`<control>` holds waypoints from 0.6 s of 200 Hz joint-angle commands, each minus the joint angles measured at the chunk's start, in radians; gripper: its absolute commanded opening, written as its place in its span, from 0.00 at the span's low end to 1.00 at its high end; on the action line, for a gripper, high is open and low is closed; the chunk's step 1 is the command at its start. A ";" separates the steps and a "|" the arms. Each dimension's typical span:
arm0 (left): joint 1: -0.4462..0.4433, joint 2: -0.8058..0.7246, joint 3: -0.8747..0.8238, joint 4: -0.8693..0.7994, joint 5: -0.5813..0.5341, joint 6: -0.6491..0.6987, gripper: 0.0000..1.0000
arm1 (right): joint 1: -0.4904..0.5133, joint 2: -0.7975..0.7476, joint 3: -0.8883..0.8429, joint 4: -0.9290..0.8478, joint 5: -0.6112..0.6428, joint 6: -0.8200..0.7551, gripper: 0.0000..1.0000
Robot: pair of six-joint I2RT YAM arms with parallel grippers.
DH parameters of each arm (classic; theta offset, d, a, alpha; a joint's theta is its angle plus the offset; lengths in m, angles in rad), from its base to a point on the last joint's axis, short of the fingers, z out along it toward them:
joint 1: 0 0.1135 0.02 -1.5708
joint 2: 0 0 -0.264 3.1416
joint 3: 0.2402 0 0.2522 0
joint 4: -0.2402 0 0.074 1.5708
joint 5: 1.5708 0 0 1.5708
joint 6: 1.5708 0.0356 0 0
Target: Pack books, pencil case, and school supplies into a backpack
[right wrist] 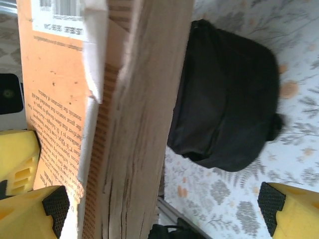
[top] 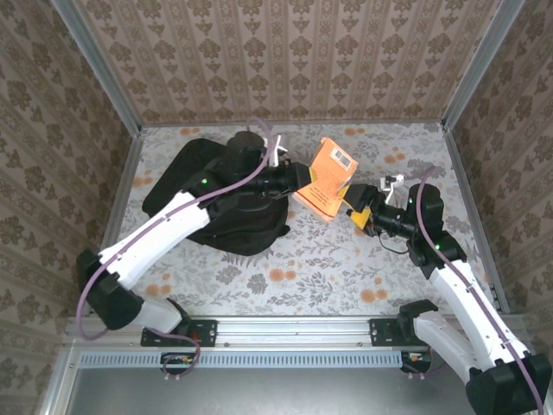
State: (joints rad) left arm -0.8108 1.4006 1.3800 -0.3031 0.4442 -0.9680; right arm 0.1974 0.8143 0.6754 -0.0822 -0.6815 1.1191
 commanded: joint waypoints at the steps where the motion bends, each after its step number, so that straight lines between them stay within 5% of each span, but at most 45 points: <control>1: 0.004 -0.065 -0.054 0.111 -0.024 -0.006 0.00 | 0.054 0.019 0.047 0.132 0.032 0.071 1.00; 99: -0.022 -0.201 -0.198 0.321 -0.017 -0.163 0.00 | 0.216 0.141 0.002 0.582 0.232 0.225 1.00; 120: -0.037 -0.226 -0.213 0.326 -0.049 -0.164 0.00 | 0.224 0.158 -0.033 0.715 0.267 0.279 0.92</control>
State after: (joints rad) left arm -0.8276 1.2293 1.1790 -0.0757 0.4202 -1.1049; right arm 0.4084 0.9565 0.6796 0.4107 -0.4980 1.3212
